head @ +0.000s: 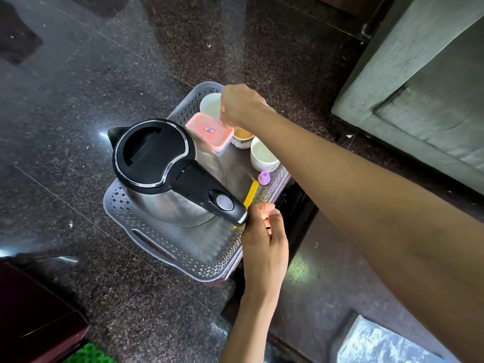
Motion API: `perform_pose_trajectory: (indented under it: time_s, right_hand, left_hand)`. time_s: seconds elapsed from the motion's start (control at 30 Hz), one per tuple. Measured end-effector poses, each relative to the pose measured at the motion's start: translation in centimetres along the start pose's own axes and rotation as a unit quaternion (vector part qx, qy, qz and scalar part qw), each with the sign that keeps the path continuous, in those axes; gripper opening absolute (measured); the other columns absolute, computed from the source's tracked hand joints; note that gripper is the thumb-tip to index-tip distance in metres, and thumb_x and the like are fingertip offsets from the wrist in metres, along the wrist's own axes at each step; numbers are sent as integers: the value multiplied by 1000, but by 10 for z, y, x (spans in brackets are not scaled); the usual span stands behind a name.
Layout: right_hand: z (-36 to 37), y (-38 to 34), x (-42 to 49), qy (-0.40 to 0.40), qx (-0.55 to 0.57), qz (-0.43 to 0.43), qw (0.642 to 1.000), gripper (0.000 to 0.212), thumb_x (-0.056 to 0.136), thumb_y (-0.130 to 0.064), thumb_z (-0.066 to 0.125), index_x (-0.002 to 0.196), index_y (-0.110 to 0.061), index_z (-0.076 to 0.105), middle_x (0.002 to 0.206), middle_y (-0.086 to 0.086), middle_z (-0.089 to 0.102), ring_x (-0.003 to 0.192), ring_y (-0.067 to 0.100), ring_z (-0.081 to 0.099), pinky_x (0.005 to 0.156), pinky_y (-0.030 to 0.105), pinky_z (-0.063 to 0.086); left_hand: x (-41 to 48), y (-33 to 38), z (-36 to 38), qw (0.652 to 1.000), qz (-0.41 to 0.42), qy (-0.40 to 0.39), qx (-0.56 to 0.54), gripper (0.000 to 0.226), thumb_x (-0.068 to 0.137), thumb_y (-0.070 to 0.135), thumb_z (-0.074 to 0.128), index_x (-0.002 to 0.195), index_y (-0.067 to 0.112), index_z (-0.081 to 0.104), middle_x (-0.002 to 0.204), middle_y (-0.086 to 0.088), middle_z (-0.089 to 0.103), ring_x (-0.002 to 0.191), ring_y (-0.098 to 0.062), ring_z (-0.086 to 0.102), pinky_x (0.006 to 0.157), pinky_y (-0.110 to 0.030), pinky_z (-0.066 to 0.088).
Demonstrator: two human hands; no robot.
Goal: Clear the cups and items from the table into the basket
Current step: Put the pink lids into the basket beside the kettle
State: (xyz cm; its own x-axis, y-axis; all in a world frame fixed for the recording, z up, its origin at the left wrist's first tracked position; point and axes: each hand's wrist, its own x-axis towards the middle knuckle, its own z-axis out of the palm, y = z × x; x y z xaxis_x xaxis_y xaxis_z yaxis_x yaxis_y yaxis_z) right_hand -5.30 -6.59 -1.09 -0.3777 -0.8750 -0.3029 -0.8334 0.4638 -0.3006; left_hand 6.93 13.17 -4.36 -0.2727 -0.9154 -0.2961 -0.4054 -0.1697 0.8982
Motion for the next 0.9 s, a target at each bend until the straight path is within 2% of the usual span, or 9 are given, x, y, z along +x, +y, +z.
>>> perform_pose_trajectory:
  time_s: [0.13,0.23,0.43,0.5,0.6,0.67,0.73,0.83,0.9]
  right_hand:
    - [0,-2,5,-3,-2,-21,1000,43,83,-8,63,126,-5,56,128,14,57,116,34,58,88,36,49]
    - [6,-4,10,-7,-2,-41,999,38,86,-6,58,123,-2,56,125,16,59,113,34,60,84,36,50]
    - [13,-6,15,11,-18,-56,998,35,89,-7,51,123,0,56,125,19,60,113,35,60,88,38,49]
    - [15,-5,16,14,-18,-56,998,35,90,-7,50,123,0,56,124,20,59,112,36,60,87,38,49]
    - [17,-3,17,10,-18,-55,998,37,90,-10,53,125,-2,57,125,18,59,112,35,60,88,38,50]
    - [19,-1,18,5,-12,-54,998,37,88,-10,56,124,-5,60,124,16,60,111,34,60,90,38,50]
    - [22,0,19,4,1,-54,999,37,86,-8,57,122,-7,63,122,14,62,109,32,62,91,38,52]
    - [25,2,19,15,19,-45,999,36,85,-7,57,120,-8,64,120,13,63,106,31,63,91,40,53]
    - [27,3,18,25,32,-37,998,36,84,-6,55,119,-9,64,120,14,63,107,30,63,91,40,54]
  left_hand:
    - [1,1,1,1000,0,-4,-1,10,97,19,46,102,16,54,95,11,63,84,5,57,70,-1,37]
    - [1,1,0,1000,2,0,-10,11,97,20,46,102,15,55,94,11,64,85,2,59,70,-2,38]
    - [-7,3,-9,1000,0,9,-29,10,95,19,51,91,21,61,81,21,64,80,5,60,68,-2,40]
    - [-15,7,-11,997,-11,58,-48,15,90,23,56,78,24,64,68,14,66,71,1,61,62,-4,41]
    - [-26,11,-12,979,6,202,-28,25,83,41,57,67,23,64,63,6,61,60,-9,55,58,-13,40]
    - [-26,11,-11,958,21,280,-52,24,80,41,61,72,19,60,73,4,55,65,-12,53,63,-23,44]
    - [-21,15,-13,937,11,328,-121,26,77,39,67,81,17,53,84,2,53,74,-18,56,71,-34,50]
    - [-15,22,-17,935,24,314,-162,40,76,49,67,96,16,55,93,-2,59,87,-13,57,84,-34,51]
    - [-12,28,-19,949,49,282,-131,51,82,55,58,101,8,60,92,-4,66,87,-14,59,83,-33,49]
